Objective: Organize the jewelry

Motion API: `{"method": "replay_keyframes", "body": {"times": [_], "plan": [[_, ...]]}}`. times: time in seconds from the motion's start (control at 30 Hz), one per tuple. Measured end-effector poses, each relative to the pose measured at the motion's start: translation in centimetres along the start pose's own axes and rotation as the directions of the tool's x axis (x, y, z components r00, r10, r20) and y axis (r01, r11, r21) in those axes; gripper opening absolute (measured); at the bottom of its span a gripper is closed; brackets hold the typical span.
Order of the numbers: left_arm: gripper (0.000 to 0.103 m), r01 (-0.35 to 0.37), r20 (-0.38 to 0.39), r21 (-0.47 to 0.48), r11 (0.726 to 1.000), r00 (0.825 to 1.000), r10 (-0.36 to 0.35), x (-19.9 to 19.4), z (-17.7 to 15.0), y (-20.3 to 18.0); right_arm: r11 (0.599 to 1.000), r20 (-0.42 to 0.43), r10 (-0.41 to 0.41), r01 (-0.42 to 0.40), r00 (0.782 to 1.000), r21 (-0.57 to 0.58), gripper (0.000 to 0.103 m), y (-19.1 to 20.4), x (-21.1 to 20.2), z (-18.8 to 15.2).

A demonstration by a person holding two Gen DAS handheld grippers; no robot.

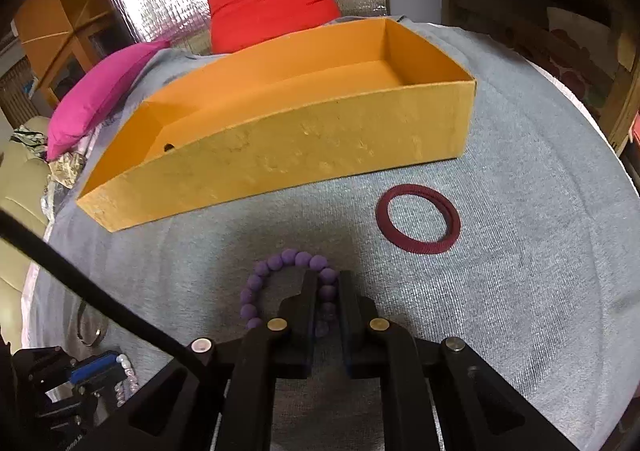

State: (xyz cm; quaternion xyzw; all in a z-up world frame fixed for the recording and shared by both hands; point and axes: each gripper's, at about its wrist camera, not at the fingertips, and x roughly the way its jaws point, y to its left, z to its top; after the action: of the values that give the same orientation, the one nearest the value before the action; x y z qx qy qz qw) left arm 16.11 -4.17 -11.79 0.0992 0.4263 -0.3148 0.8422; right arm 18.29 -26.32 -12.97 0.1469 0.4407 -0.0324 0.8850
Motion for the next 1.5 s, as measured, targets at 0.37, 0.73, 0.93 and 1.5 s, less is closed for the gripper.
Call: {"method": "replay_keyframes", "body": {"times": [0.37,0.73,0.93,1.5], "plan": [[0.008,0.05,0.124,-0.061,0.997,0.991,-0.042,-3.1,1.2,1.1,0.977,0.095,0.177,-0.186,0.98,0.101,0.011,-1.7,-2.5,1.2],[0.008,0.091,0.22,-0.05,0.995,0.972,-0.078,-4.9,4.4,-0.3,0.969,0.16,0.23,-0.242,0.96,0.055,0.011,0.0,-4.4,1.7],[0.008,0.11,0.242,-0.066,0.992,0.966,-0.091,-4.9,7.2,-0.3,0.956,0.186,0.276,-0.289,0.943,0.043,0.011,0.2,-5.4,3.0],[0.008,0.071,0.219,-0.171,0.983,0.975,-0.032,2.0,19.4,4.4,0.942,0.156,0.309,-0.324,0.938,0.087,0.011,0.7,1.4,14.2]]}}
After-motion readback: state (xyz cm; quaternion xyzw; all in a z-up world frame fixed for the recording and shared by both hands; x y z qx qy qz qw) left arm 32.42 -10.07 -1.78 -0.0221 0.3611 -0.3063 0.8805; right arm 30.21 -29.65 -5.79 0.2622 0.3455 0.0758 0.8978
